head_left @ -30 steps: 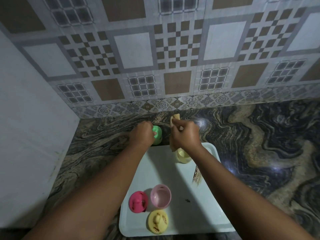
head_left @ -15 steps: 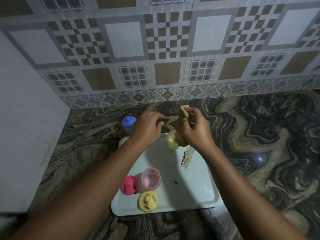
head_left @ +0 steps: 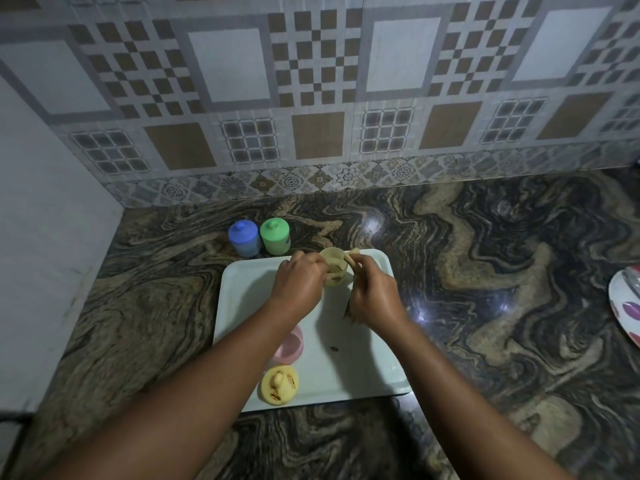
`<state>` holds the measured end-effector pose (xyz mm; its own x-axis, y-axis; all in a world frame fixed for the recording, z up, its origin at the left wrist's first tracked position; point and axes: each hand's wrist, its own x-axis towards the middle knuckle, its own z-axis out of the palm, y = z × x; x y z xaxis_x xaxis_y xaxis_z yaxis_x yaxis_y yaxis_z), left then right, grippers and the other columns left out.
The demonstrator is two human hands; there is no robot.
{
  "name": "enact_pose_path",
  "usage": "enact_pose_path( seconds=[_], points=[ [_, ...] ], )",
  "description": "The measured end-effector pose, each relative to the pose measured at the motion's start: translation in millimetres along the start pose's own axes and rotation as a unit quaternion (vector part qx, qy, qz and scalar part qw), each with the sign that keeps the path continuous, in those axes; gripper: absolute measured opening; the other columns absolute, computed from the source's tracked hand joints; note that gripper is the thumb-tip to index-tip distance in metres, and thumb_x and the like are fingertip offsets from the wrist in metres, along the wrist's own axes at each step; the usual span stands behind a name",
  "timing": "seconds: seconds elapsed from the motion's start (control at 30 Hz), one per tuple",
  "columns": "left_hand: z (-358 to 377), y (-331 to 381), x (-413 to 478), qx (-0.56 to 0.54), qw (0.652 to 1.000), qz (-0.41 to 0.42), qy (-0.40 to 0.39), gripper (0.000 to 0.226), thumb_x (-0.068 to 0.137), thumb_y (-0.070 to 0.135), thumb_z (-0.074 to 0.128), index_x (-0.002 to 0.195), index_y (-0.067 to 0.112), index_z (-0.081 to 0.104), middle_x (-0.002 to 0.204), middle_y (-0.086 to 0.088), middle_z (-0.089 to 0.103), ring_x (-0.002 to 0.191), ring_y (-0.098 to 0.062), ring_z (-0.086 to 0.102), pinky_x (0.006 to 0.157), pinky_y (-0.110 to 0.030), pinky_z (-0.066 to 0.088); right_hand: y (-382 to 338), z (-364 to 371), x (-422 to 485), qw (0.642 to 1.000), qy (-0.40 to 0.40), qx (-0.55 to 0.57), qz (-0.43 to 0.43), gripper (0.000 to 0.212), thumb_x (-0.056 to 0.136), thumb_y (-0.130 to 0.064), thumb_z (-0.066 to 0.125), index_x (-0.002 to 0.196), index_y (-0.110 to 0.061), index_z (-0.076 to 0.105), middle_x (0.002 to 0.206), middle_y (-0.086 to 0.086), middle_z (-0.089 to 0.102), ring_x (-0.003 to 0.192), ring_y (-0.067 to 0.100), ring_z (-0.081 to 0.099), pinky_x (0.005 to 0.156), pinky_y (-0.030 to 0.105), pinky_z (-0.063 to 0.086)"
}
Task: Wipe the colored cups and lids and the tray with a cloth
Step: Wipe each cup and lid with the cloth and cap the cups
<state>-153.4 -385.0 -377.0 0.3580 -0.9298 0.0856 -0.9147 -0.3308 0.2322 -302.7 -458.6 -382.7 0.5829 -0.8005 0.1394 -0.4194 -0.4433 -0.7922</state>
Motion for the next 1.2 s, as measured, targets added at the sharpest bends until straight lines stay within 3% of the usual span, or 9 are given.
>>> enact_pose_path(
  seconds=[0.07, 0.13, 0.33, 0.5, 0.7, 0.83, 1.07, 1.13, 1.2],
  points=[
    [2.6, -2.1, 1.1, -0.010, 1.000, 0.003, 0.021, 0.018, 0.092, 0.025, 0.061, 0.104, 0.020, 0.073, 0.115, 0.003, 0.067, 0.105, -0.028, 0.054, 0.080, -0.040, 0.047, -0.3, 0.1, -0.2, 1.000, 0.010, 0.007, -0.001, 0.037, 0.095, 0.007, 0.049, 0.127, -0.004, 0.066, 0.119, 0.013, 0.074, 0.112, 0.012, 0.055, 0.077, -0.010, 0.030],
    [2.5, -4.5, 2.2, -0.017, 1.000, 0.002, 0.026, 0.013, 0.091, 0.021, 0.062, 0.099, 0.019, 0.072, 0.111, 0.002, 0.067, 0.102, -0.029, 0.054, 0.079, -0.039, 0.045, 2.3, 0.1, -0.3, 1.000, 0.007, 0.026, 0.008, 0.039, 0.095, 0.008, 0.050, 0.128, -0.005, 0.066, 0.121, 0.012, 0.074, 0.114, 0.010, 0.055, 0.079, -0.010, 0.030],
    [-38.5, -11.4, -4.7, -0.148, 0.988, 0.002, 0.033, 0.012, 0.087, 0.005, 0.062, 0.088, 0.014, 0.068, 0.090, -0.003, 0.066, 0.091, -0.026, 0.055, 0.075, -0.035, 0.045, 15.5, -5.1, 0.6, 0.999, 0.023, 0.022, 0.040, 0.041, 0.099, -0.011, 0.054, 0.139, -0.013, 0.059, 0.118, 0.007, 0.074, 0.106, 0.029, 0.068, 0.074, 0.018, 0.037],
    [-98.4, -10.1, -20.5, -0.278, 0.960, -0.005, 0.027, 0.008, 0.090, 0.012, 0.067, 0.091, 0.019, 0.071, 0.084, 0.015, 0.069, 0.080, 0.003, 0.061, 0.070, -0.010, 0.042, -22.1, -25.3, -13.0, 0.978, -0.021, 0.206, 0.007, 0.043, 0.104, -0.014, 0.050, 0.145, -0.027, 0.056, 0.103, -0.015, 0.072, 0.082, 0.006, 0.066, 0.074, 0.029, 0.055],
    [-150.4, 7.8, -37.2, -0.351, 0.934, -0.023, 0.065, 0.008, 0.089, 0.017, 0.071, 0.091, 0.024, 0.076, 0.086, 0.016, 0.073, 0.080, 0.002, 0.066, 0.070, -0.021, 0.055, -77.6, -49.1, -42.1, 0.934, -0.052, 0.350, -0.049, 0.049, 0.100, -0.021, 0.063, 0.148, -0.025, 0.053, 0.094, -0.006, 0.069, 0.067, 0.039, 0.065, 0.048, 0.047, 0.054],
    [-172.6, 18.5, -51.6, -0.379, 0.922, -0.024, 0.074, 0.011, 0.089, 0.020, 0.071, 0.095, 0.027, 0.078, 0.088, 0.015, 0.075, 0.084, -0.001, 0.069, 0.069, -0.025, 0.059, -87.2, -47.8, -55.8, 0.939, -0.040, 0.338, -0.048, 0.085, 0.074, -0.017, 0.092, 0.149, -0.022, 0.052, 0.101, -0.008, 0.074, 0.076, 0.015, 0.063, 0.066, 0.034, 0.054],
    [-186.2, 16.0, -62.3, -0.445, 0.894, -0.044, 0.036, 0.018, 0.089, 0.014, 0.070, 0.086, 0.031, 0.075, 0.094, 0.013, 0.077, 0.088, -0.013, 0.072, 0.072, -0.037, 0.062, -96.4, -52.8, -67.1, 0.940, -0.001, 0.336, -0.052, 0.064, 0.075, -0.008, 0.089, 0.134, -0.007, 0.065, 0.070, 0.019, 0.066, 0.055, 0.025, 0.057, 0.047, 0.053, 0.052],
    [-186.7, 22.7, -62.8, -0.427, 0.901, -0.043, 0.060, 0.017, 0.088, 0.014, 0.071, 0.082, 0.029, 0.073, 0.088, 0.014, 0.076, 0.082, -0.010, 0.071, 0.072, -0.035, 0.062, -97.2, -48.9, -69.0, 0.946, 0.013, 0.314, -0.081, 0.070, 0.077, -0.019, 0.089, 0.140, -0.011, 0.061, 0.077, 0.013, 0.072, 0.061, 0.026, 0.067, 0.055, 0.052, 0.058],
    [-189.2, 30.7, -65.1, -0.375, 0.923, -0.011, 0.089, 0.016, 0.087, 0.015, 0.072, 0.081, 0.030, 0.074, 0.081, 0.017, 0.074, 0.076, -0.002, 0.068, 0.071, -0.027, 0.059, -95.6, -47.2, -70.4, 0.961, 0.063, 0.232, -0.140, 0.084, 0.073, -0.038, 0.090, 0.145, -0.012, 0.056, 0.097, -0.002, 0.072, 0.075, 0.006, 0.069, 0.067, 0.039, 0.062]
  ],
)
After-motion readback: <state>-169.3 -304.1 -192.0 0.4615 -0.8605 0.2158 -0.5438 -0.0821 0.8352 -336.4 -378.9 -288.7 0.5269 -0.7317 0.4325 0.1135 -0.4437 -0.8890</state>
